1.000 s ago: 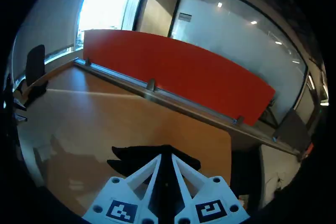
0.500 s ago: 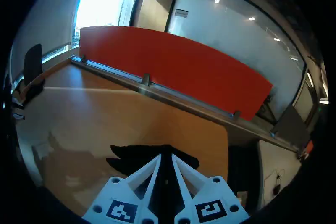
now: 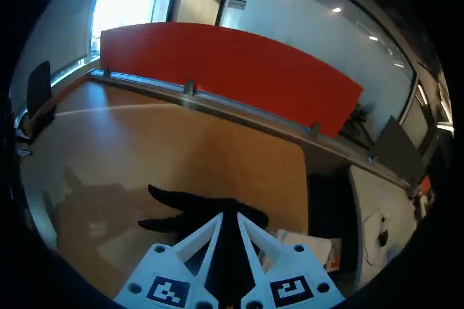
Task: Fold towel
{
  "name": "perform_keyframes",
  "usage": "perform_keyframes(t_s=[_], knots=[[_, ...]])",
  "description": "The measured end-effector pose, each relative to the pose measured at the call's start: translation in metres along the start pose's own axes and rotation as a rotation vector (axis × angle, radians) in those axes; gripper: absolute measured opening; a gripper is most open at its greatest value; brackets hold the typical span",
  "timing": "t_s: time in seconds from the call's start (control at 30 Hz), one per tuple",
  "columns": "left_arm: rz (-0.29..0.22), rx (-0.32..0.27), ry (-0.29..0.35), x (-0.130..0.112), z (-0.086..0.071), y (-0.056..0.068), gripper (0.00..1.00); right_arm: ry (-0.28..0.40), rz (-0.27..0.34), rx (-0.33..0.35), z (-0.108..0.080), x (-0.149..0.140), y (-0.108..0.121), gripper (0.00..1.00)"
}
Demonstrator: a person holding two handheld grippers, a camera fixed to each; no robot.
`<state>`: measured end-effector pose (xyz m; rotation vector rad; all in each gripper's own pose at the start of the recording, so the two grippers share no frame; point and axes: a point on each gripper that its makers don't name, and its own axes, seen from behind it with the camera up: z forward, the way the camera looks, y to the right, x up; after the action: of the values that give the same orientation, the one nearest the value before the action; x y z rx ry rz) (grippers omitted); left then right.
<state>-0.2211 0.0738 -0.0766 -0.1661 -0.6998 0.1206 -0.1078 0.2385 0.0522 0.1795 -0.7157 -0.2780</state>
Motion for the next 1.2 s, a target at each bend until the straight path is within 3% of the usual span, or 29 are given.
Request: perform_keyframes(t_s=[0.47,0.9,1.2], knots=[[0.01,-0.01,0.004,0.004,0.001,0.005,0.94,-0.096,0.078,-0.046,-0.019,-0.077,0.004,0.05],[0.016,-0.003,0.004,0.003,-0.003,0.0,0.94,-0.209,0.151,-0.099,-0.018,-0.141,0.015,0.04],[0.016,0.002,0.001,0.001,-0.005,-0.002,0.94,-0.26,0.184,-0.119,-0.014,-0.168,0.017,0.04]])
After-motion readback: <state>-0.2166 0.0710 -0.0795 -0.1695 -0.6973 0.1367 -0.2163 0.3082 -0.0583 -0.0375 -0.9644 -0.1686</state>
